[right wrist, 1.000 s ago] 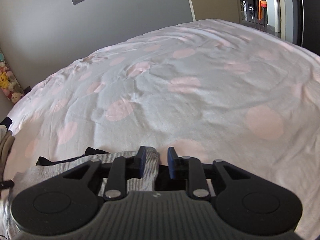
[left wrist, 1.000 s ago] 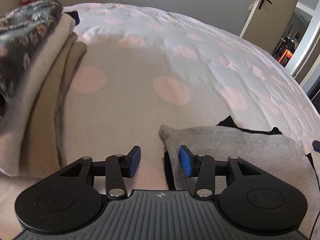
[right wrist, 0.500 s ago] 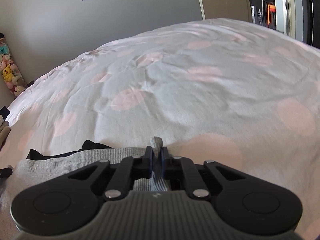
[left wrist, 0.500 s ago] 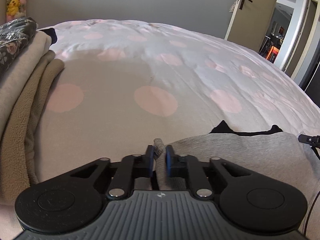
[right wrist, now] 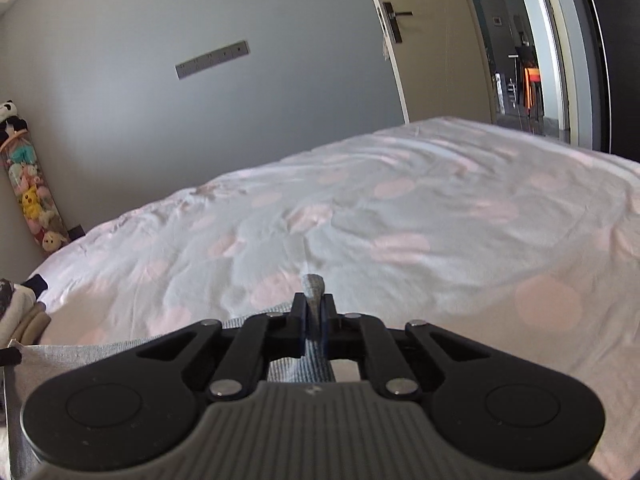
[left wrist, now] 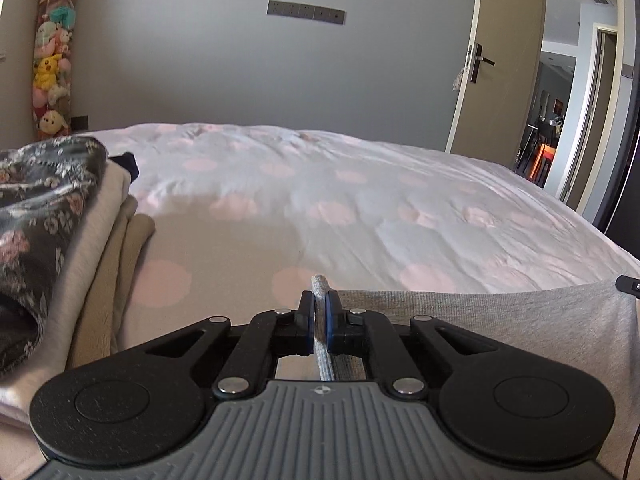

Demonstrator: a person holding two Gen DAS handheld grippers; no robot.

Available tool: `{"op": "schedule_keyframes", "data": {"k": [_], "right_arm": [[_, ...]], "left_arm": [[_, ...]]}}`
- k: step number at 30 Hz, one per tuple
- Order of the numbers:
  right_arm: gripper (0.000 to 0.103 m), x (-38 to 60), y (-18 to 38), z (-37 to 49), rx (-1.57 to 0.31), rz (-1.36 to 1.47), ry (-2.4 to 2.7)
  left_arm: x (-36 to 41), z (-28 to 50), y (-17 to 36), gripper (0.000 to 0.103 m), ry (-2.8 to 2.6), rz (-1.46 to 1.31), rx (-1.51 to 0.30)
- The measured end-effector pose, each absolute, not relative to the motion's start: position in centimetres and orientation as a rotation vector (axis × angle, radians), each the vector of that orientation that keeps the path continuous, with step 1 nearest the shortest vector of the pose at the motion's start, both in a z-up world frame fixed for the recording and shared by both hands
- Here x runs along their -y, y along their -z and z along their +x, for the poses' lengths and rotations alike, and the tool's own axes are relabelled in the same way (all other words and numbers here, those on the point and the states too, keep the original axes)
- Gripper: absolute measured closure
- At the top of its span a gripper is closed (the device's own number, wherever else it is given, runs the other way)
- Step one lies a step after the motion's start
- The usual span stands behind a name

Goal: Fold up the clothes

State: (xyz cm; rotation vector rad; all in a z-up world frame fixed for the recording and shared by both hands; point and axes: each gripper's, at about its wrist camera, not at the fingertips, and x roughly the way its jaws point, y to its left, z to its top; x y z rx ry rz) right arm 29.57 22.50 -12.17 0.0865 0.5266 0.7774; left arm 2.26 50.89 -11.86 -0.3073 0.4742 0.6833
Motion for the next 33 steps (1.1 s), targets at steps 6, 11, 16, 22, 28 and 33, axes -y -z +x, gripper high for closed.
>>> {"op": "schedule_keyframes", "data": {"k": [6, 11, 16, 22, 28, 33], "right_arm": [[0.095, -24.3, 14.3, 31.6, -0.578, 0.056, -0.778], [0.095, -25.4, 17.6, 32.8, -0.659, 0.005, -0.756], [0.092, -25.8, 19.3, 33.6, -0.718, -0.006, -0.73], [0.082, -23.7, 18.3, 34.1, -0.707, 0.067, -0.63], [0.082, -18.6, 17.2, 33.7, -0.784, 0.264, -0.559], [0.081, -16.5, 15.8, 30.4, -0.792, 0.267, -0.565]], "left_arm": [[-52.1, 4.5, 14.7, 0.1, -0.677, -0.31, -0.542], [-53.1, 4.8, 17.8, 0.099, -0.687, -0.34, -0.607], [-53.1, 4.8, 18.8, 0.097, -0.686, -0.316, -0.625], [-53.4, 2.6, 17.8, 0.084, -0.704, -0.439, -0.601], [-53.2, -1.4, 15.7, 0.081, -0.722, -0.604, -0.565], [-51.0, -3.5, 14.3, 0.078, -0.733, -0.657, -0.582]]}}
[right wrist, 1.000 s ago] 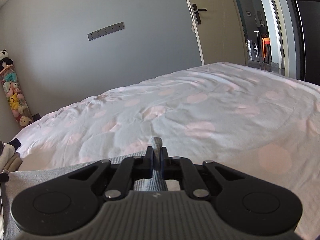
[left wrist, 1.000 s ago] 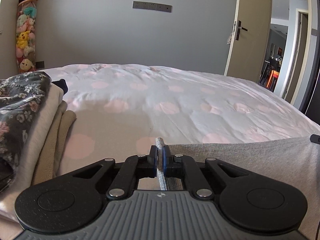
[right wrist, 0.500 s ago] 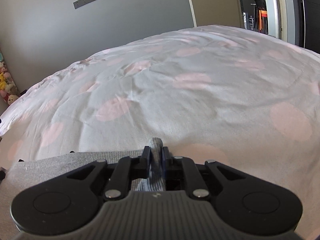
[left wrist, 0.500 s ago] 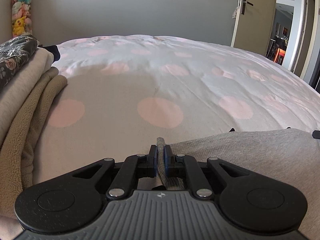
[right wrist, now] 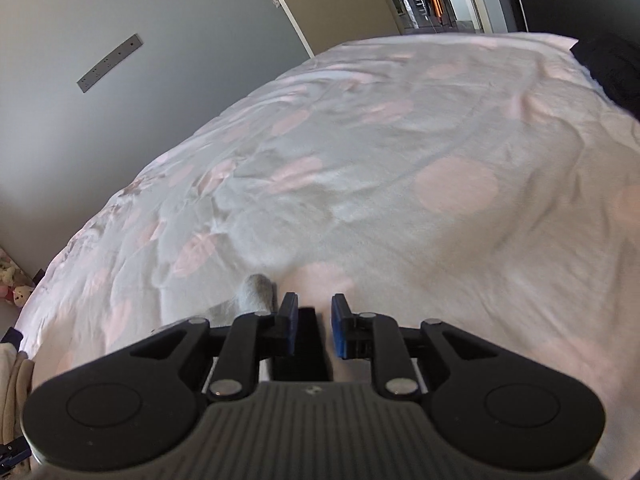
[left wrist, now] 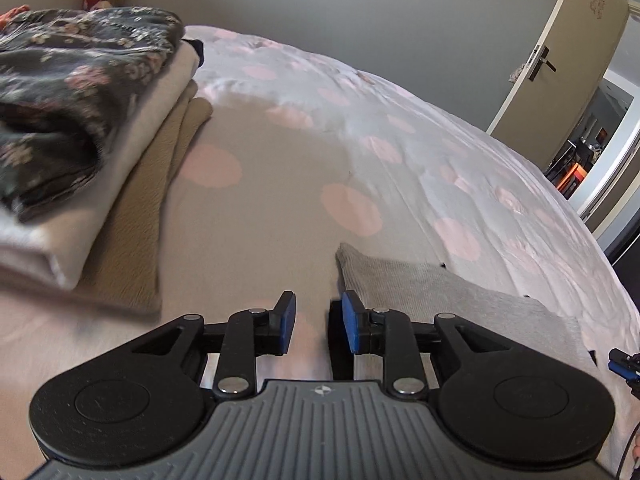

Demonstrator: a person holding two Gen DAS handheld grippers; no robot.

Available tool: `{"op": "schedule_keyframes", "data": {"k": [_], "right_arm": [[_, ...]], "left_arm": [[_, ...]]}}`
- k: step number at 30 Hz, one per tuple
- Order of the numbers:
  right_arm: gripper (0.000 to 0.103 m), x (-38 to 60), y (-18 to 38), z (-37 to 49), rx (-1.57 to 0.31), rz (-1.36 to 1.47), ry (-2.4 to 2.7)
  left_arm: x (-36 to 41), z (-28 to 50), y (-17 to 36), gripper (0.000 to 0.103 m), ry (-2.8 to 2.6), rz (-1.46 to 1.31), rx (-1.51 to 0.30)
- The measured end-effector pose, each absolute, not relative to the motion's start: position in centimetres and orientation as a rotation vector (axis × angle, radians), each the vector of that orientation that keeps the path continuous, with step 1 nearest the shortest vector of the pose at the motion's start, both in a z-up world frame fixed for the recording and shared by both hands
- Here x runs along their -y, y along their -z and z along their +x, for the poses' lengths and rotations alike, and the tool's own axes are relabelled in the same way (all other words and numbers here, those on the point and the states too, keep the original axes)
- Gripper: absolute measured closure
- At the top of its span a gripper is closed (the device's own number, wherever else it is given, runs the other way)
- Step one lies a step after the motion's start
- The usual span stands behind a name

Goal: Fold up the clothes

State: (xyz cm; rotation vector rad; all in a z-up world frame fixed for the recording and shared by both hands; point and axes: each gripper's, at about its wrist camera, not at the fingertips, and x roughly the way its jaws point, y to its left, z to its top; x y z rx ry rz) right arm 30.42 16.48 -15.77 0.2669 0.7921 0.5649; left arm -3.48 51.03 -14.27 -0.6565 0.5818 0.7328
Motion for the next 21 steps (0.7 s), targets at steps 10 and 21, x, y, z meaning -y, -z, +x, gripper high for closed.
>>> {"op": "schedule_keyframes", "data": {"k": [10, 21], "right_arm": [[0.068, -11.8, 15.7, 23.9, -0.952, 0.223, -0.543], [0.053, -8.5, 17.6, 22.1, -1.189, 0.355, -0.508]], "left_arm": [[-44.8, -7.6, 14.2, 0.058, -0.711, -0.777, -0.689], [-42.1, -8.6, 16.4, 0.057, -0.702, -0.881, -0.816]]}}
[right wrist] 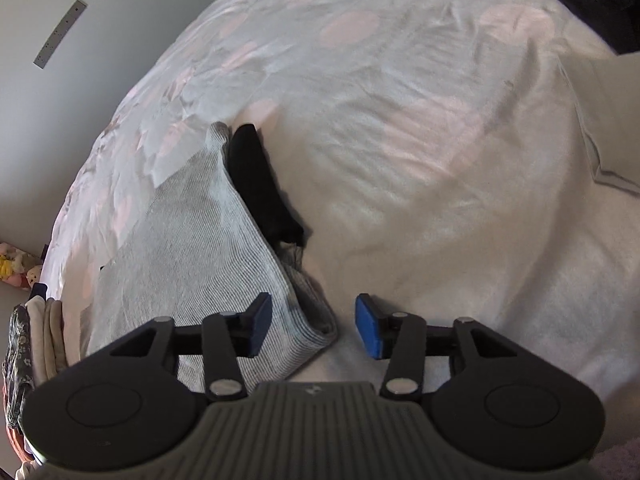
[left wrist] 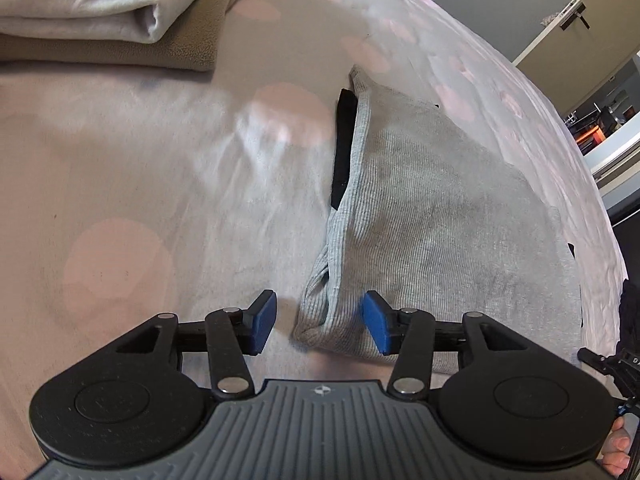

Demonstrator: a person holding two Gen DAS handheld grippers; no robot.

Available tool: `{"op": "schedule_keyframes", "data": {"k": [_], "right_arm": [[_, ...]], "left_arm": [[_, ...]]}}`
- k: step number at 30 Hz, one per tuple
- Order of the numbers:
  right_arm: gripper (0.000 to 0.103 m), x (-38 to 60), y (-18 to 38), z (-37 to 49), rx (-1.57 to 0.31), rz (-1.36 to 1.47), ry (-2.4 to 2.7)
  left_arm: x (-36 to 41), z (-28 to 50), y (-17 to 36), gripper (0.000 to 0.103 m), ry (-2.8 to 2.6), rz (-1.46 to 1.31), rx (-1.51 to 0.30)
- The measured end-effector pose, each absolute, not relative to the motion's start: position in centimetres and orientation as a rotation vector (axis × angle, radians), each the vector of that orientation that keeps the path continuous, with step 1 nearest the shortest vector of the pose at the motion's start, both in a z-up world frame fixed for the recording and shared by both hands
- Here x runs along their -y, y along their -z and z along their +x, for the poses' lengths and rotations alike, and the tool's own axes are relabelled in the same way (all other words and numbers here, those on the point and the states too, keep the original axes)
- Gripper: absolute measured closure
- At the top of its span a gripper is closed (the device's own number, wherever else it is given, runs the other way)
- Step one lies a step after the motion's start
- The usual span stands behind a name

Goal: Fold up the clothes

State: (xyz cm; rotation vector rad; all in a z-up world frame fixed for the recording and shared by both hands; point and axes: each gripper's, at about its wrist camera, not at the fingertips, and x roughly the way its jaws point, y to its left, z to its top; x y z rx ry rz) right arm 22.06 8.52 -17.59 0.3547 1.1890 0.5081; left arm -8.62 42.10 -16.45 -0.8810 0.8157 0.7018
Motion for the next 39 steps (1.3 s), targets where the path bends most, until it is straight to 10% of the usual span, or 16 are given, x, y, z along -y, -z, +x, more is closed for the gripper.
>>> {"op": "schedule_keyframes", "data": {"k": [7, 11, 18, 24, 28, 39], "right_arm": [[0.065, -9.6, 18.2, 21.9, -1.22, 0.286, -0.508], [0.09, -10.0, 17.8, 21.5, -1.187, 0.245, -0.509], [0.093, -10.0, 17.7, 21.5, -1.175, 0.193, -0.454], [0.075, -8.2, 15.9, 21.4, -1.072, 0.316, -0.452], [0.035, -7.8, 14.0, 21.1, -0.802, 0.354, -0.48], [0.032, -15.2, 14.3, 26.6, -0.769, 0.065, -0.71]], "left_arm": [[-41.7, -9.3, 17.3, 0.066, -0.721, -0.95, -0.791], [-41.3, -9.1, 17.0, 0.094, -0.72, -0.904, -0.79], [-41.4, -8.5, 17.2, 0.094, -0.749, -0.847, -0.847], [-42.1, -9.8, 16.0, 0.076, -0.782, -0.901, -0.791], [-42.6, -9.5, 14.6, 0.074, -0.847, -0.806, -0.749], [-46.9, -4.5, 12.5, 0.047, -0.778, -0.506, -0.602]]}}
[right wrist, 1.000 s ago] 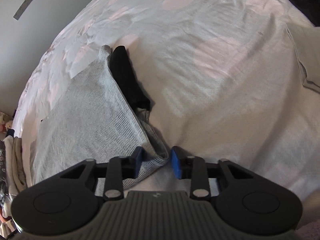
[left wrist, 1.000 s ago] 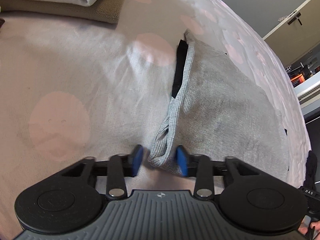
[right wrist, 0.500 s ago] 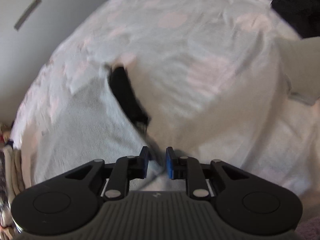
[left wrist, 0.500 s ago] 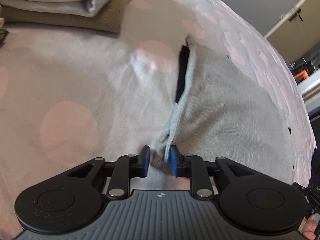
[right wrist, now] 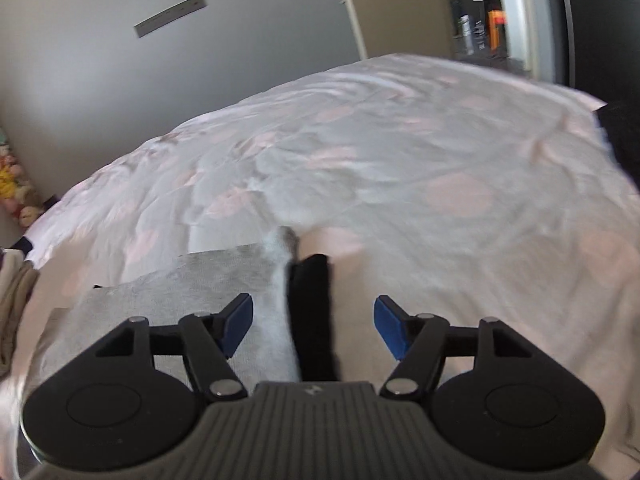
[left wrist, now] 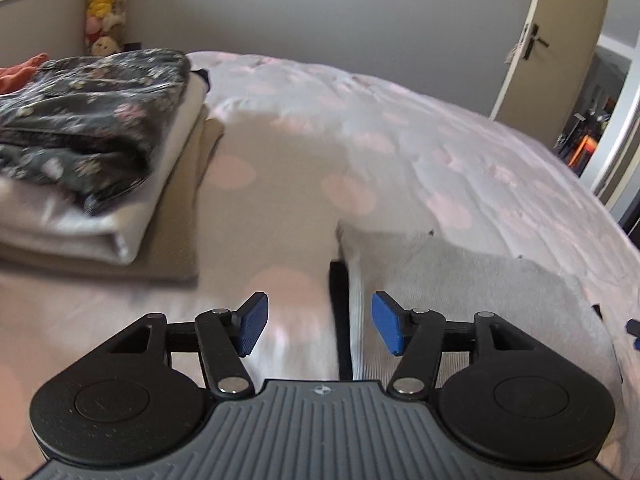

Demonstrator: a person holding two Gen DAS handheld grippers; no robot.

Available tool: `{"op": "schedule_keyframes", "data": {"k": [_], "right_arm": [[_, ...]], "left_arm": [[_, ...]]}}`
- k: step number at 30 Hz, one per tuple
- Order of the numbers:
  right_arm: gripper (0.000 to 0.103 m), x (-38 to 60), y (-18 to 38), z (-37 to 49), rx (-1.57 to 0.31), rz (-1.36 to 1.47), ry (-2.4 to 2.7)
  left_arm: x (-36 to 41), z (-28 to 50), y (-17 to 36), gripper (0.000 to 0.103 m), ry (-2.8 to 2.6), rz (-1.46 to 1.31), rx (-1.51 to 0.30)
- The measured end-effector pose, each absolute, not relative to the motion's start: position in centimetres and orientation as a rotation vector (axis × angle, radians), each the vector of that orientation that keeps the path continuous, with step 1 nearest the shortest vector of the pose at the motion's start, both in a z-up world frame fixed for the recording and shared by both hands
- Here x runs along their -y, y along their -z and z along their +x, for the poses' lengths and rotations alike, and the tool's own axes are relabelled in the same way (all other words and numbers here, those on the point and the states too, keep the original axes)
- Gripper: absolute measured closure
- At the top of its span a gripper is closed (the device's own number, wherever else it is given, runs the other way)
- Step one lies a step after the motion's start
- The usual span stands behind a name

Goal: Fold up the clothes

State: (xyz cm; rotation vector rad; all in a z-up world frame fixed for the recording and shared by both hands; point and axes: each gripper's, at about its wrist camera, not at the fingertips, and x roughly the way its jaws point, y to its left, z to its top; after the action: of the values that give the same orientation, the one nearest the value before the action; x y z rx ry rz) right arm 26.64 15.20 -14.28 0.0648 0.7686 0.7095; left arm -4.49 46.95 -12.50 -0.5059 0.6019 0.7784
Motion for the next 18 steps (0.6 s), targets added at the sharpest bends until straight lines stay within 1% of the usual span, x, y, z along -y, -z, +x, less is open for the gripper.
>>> {"op": "schedule_keyframes", "data": {"k": [2, 6, 8, 12, 13, 17, 18], "right_arm": [[0.032, -15.8, 15.2, 27.7, -0.806, 0.095, -0.725], [0.032, -16.8, 16.8, 29.0, -0.83, 0.121, -0.744], [0.033, -17.3, 17.4, 29.5, -0.838, 0.126, -0.756], [0.033, -18.3, 18.7, 29.8, -0.839, 0.125, -0.754], [0.03, -18.4, 19.0, 29.8, -0.835, 0.126, -0.754], [0.008, -18.9, 19.4, 29.4, -0.812, 0.11, -0.817], [0.007, -19.0, 19.4, 29.3, -0.809, 0.099, -0.833]], "left_arm": [[-47.4, -4.3, 13.6, 0.047, -0.779, -0.51, -0.597], [-47.7, -3.5, 15.8, 0.048, -0.743, -0.489, -0.663], [-47.6, -3.2, 16.2, 0.048, -0.736, -0.461, -0.683], [-47.6, -2.9, 16.6, 0.048, -0.711, -0.489, -0.679], [-47.5, -2.9, 16.7, 0.048, -0.71, -0.486, -0.683], [-47.4, -2.8, 17.1, 0.048, -0.709, -0.475, -0.695], [-47.4, -2.8, 17.1, 0.048, -0.709, -0.477, -0.695]]}}
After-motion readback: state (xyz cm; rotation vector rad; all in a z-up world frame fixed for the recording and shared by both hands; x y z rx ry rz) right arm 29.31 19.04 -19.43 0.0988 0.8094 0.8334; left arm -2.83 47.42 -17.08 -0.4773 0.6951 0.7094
